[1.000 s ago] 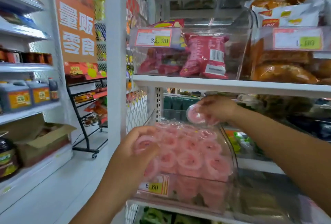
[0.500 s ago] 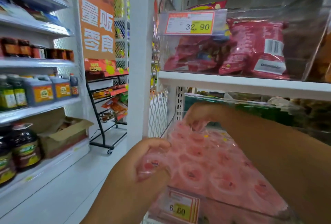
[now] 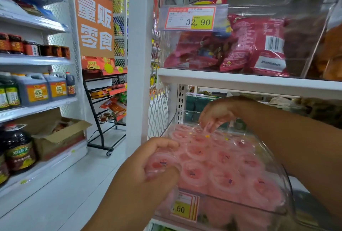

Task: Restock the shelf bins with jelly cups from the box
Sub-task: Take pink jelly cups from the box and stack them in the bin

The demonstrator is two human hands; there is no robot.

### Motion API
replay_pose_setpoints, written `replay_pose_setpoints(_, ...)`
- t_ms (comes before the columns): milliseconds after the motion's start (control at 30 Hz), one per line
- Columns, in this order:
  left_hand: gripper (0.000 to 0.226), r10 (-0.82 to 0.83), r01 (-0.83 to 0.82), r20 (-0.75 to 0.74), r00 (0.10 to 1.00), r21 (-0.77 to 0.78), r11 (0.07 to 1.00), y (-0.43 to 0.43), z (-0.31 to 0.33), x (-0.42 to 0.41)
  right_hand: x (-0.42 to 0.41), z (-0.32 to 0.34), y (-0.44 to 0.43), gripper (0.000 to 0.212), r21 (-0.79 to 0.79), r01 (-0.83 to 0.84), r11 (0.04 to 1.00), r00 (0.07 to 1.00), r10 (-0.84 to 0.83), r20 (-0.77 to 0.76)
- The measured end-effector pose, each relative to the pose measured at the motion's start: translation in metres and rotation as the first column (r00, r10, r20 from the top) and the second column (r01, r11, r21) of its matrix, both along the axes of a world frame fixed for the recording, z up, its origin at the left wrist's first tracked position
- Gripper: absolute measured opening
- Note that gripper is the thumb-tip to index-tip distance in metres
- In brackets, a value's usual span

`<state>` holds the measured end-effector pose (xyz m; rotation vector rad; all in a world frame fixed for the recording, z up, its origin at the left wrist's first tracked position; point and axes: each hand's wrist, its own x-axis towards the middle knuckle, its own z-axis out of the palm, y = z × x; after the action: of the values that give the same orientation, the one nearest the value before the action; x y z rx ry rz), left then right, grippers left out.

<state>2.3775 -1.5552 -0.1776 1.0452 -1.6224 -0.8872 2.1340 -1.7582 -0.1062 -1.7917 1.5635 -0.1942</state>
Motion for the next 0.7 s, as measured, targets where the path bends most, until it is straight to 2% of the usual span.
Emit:
replay_pose_setpoints(33,0.033,0.004,-0.004,0.003,1.000,0.001,1.000,0.000,0.000,-0.001,0.001,0.001,0.003,0.007,-0.021,-0.006,1.000,0.999,0.005,-0.033)
replay_pose_setpoints(167,0.033,0.035,-0.035,0.002,0.999,-0.003,0.999,0.001,0.001,-0.004,0.007,-0.003,0.013,0.033,-0.195,-0.019,0.981,0.967,-0.032,-0.253)
replay_pose_setpoints(233,0.033,0.040,-0.040,0.005,0.999,-0.007,0.999,0.001,0.002,-0.004,0.007,-0.009,0.015,0.035,-0.258,-0.032,0.966,0.951,-0.050,-0.306)
replay_pose_setpoints(367,0.033,0.029,-0.029,0.010,1.000,-0.008,1.000,0.000,0.005,-0.006,0.004,-0.017,0.015,0.017,-0.255,-0.006,0.967,0.980,-0.045,-0.193)
replay_pose_setpoints(567,0.028,-0.001,0.002,0.051,0.999,-0.033,0.999,-0.005,0.015,-0.021,0.007,-0.027,0.022,0.028,-0.374,-0.013,0.928,0.957,-0.097,-0.275)
replay_pose_setpoints(700,0.049,0.001,0.007,0.105,0.994,-0.075,0.997,-0.016,0.020,-0.031,0.002,-0.023,0.028,0.030,-0.393,-0.055,0.918,0.965,-0.052,-0.256)
